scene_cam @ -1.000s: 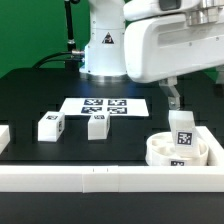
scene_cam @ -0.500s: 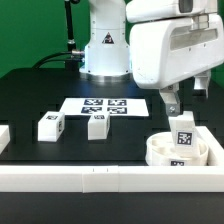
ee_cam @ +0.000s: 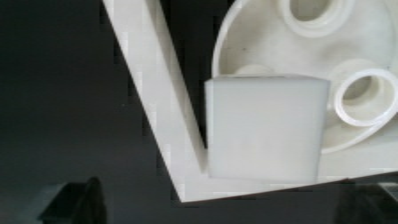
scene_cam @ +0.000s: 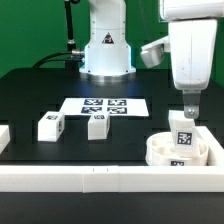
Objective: Assemble stool
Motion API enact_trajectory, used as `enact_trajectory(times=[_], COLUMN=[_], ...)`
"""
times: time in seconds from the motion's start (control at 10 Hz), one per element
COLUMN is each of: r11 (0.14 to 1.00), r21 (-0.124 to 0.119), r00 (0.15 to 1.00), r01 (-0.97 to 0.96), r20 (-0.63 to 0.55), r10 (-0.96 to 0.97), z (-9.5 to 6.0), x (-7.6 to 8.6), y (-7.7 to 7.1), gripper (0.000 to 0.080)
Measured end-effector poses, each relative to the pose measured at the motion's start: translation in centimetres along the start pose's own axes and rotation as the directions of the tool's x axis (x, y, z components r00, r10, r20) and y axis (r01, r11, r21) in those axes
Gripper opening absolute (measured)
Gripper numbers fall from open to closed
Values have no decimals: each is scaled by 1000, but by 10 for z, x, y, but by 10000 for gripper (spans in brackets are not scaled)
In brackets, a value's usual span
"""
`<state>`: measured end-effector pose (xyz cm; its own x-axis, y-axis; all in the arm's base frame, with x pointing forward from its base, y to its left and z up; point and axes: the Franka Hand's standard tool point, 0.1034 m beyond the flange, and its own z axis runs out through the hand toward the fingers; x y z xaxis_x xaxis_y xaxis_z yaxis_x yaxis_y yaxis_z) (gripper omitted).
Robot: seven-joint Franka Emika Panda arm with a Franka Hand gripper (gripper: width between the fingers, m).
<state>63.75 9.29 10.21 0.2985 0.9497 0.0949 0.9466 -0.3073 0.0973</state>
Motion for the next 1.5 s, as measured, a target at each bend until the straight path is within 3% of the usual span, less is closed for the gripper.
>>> enact_trajectory(times=[0.6, 0.7, 0.8, 0.9, 1.4, 1.5], r11=[1000, 1000, 1000, 1000, 998, 982], r21=[16, 17, 17, 17, 15, 15], r00=[1000, 1000, 1000, 1000, 998, 982], r01=[-7, -7, -8, -8, -66, -187], r20=[7, 7, 7, 8, 8, 9], r10=[7, 7, 7, 8, 66, 187], z=[14, 15, 15, 15, 14, 14], x=[-7, -7, -7, -8, -13, -13], y=[-4, -4, -4, -3, -1, -1], gripper=[648, 540, 540, 349, 334, 334])
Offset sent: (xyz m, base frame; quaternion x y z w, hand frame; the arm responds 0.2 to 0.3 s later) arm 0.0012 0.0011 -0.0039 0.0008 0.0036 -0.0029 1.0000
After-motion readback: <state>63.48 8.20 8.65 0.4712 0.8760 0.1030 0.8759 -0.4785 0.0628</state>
